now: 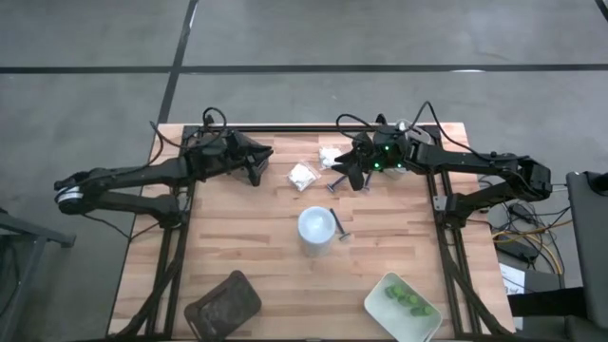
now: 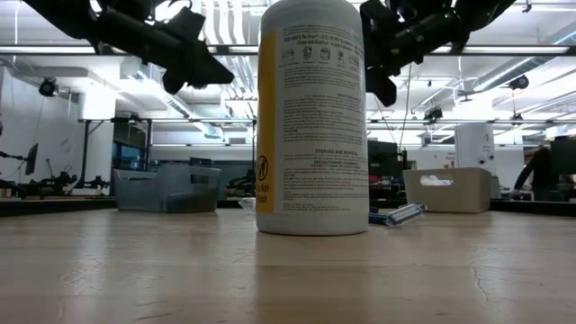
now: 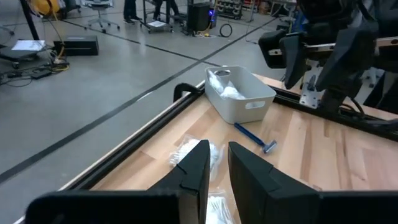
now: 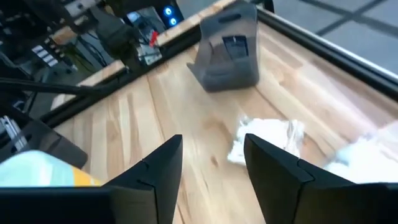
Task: Pick & Place Travel size toiletries
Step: Put the white cotton pack into the gray bin
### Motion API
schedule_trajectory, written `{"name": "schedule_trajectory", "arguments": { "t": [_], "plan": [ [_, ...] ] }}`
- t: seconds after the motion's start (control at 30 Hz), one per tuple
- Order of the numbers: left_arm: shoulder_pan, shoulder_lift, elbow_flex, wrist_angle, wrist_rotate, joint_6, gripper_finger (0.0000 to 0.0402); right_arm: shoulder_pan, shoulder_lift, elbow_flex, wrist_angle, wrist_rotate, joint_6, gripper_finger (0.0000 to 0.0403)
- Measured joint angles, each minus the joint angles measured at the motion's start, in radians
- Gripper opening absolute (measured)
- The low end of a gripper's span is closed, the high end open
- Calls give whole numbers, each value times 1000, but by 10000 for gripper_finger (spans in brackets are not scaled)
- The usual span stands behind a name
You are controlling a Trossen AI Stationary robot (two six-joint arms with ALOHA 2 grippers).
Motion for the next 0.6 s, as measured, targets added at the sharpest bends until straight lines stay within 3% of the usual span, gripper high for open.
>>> {"name": "schedule_trajectory", "arguments": {
  "t": [0.3,0.6],
  "plan": [
    [-22,75,86,-1,55,-61,62,-10,0,0,-111,224,73,185],
    [-26,60,128,1,126,42,62,-84,57,28,-224,221,67,180]
  ]
}}
